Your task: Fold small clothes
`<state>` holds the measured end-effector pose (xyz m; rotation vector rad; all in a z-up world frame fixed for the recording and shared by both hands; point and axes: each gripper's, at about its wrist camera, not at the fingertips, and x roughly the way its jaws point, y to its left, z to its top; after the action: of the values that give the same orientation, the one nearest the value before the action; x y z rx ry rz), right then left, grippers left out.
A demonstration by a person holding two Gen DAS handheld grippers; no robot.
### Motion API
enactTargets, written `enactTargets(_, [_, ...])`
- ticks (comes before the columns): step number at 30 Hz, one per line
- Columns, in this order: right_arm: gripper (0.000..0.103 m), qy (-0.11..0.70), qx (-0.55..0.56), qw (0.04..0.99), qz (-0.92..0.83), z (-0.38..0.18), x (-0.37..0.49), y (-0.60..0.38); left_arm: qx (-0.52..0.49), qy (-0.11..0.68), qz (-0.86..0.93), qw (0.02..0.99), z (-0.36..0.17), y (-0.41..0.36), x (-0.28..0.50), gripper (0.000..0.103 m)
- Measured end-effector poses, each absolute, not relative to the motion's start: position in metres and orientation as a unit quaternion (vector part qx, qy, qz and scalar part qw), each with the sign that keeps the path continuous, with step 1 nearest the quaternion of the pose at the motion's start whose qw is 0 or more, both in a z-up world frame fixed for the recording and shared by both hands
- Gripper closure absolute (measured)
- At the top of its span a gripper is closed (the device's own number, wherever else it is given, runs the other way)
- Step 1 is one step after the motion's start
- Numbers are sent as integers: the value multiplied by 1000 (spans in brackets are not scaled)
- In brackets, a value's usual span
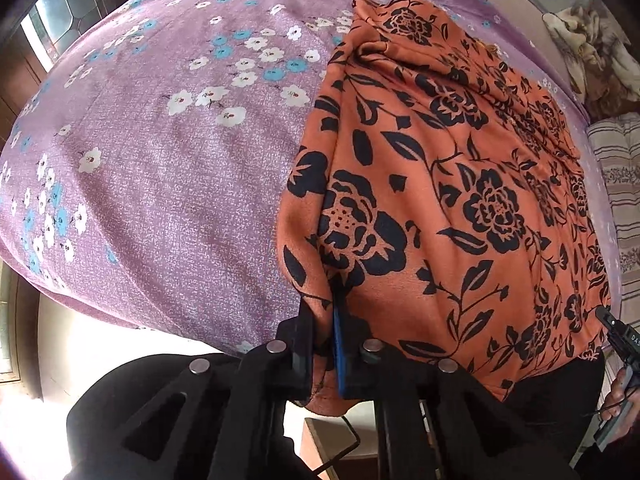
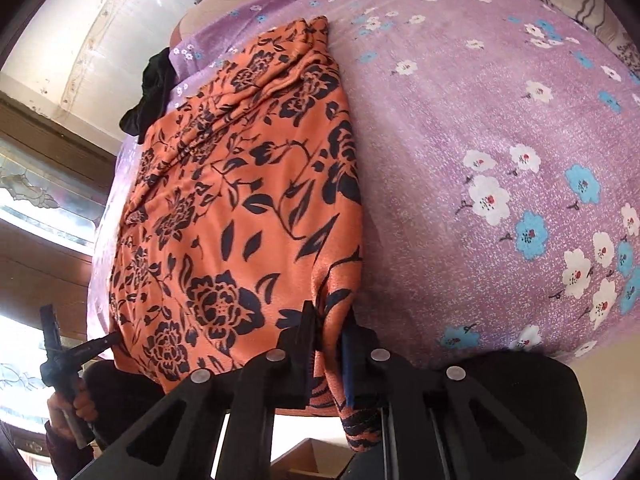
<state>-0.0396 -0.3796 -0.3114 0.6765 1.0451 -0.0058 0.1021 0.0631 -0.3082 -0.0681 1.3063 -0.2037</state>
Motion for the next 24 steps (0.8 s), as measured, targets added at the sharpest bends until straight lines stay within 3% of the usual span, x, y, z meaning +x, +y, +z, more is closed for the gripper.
enactTargets(5, [92,440,337,831,38,-285,-39,-379,-35,606,-109,787,-300,66,105,94])
enactTargets(7, [92,459,330,824,38,-289,-34,-377,-29,630,-95,770,-316,68,111,75])
enactTargets(8, [88,473,328,817,38,-294,-33,-376,-33,643,-88,760,-324,68,112,53])
enactTargets(9, [88,488,331,807,34,-301,-32,-376,-41,654,-83,751,-330,69,112,39])
enactTargets(13, [79,518,347,781,21,-322,-32,-377,-8,657,-88,748,-333,55,111,34])
enactTargets(15, [60,518,355,778,31,-326,-32,-377,1,653,-96,751,-332,51,109,39])
enactTargets(16, [56,514,358,778,46,-326,-32,-373,1,650,-101,753,-332,42,112,45])
enactTargets(17, [56,514,358,778,46,-326,-32,-373,1,646,-105,756,-329,42,112,60])
enactTargets(18, [64,511,347,785,55,-324,-31,-369,2,643,-110,758,-326,36,114,81])
enactTargets(19, [74,511,330,792,56,-320,-30,-365,-1,640,-117,759,-321,37,117,93])
enactTargets(20, [90,511,315,798,56,-316,-29,-362,-10,640,-124,758,-317,38,120,95])
enactTargets(24, [93,496,316,805,78,-294,-20,-364,-76,628,-179,753,-293,41,138,95])
